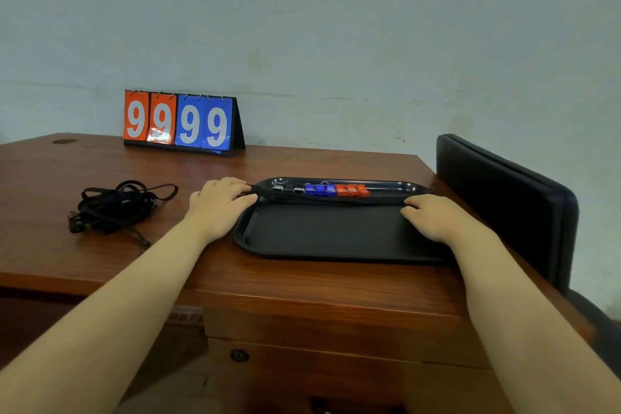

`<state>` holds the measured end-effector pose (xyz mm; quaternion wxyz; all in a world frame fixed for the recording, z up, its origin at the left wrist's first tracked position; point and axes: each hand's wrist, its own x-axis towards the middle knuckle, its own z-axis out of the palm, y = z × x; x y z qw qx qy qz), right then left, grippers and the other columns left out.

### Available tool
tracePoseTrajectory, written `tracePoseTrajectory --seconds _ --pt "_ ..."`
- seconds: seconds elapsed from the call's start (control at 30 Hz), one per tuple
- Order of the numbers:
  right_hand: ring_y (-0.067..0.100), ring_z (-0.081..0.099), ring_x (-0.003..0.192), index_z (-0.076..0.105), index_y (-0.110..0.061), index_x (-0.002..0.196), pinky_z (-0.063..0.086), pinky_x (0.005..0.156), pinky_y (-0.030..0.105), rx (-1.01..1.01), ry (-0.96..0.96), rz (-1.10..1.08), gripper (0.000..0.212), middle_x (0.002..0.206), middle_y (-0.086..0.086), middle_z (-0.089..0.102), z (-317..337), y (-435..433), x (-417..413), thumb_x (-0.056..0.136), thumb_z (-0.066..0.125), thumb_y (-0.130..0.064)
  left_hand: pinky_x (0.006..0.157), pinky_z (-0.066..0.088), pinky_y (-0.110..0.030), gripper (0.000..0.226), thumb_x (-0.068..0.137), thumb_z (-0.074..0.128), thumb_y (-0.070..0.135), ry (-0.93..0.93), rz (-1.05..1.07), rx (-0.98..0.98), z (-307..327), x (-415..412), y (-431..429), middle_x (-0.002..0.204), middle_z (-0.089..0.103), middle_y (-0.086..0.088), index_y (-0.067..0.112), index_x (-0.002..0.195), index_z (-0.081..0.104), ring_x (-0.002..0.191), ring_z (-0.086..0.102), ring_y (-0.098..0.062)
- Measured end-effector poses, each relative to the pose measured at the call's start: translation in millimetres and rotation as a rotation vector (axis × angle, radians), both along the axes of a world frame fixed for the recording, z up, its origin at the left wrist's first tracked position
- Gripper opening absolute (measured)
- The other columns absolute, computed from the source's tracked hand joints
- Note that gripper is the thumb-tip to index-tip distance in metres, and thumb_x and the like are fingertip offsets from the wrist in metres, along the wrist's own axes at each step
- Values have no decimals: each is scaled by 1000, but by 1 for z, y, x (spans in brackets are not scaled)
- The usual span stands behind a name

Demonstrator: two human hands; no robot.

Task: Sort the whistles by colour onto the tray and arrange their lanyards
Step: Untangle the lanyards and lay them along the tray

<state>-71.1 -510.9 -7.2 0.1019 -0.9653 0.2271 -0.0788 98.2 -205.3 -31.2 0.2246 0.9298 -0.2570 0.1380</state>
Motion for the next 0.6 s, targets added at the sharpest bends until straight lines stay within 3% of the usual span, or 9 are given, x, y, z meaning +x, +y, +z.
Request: tracePoseTrajectory --seconds 0.13,0.4,0.5,0.6 --pt "25 32 140 44 -16 142 25 115 42 -16 74 8 50 153 6 36 -4 -2 7 101 31 -40 104 27 -47 40 96 40 45 19 -23 -9 -2 0 1 141 43 7 30 130 55 132 32 -21" --pt "27 27 142 39 -15 145 19 117 44 -32 83 -19 56 153 8 34 -10 -4 10 100 27 -48 101 27 -46 37 96 40 45 52 -20 -29 -2 0 2 133 46 2 32 127 56 128 34 -22" --pt "28 47 127 49 -15 136 35 109 46 -55 -2 -20 51 140 11 50 -7 -2 9 98 34 -46 95 30 -43 34 96 40 41 10 4 -90 1 -3 3 123 50 0 27 119 61 119 42 -22" --pt "24 59 99 56 -15 119 50 87 41 -208 -105 12 37 116 8 60 3 11 6 96 43 -40 82 34 -35 25 95 43 31 -171 70 -121 3 -13 5 107 57 -1 20 106 63 99 52 -19"
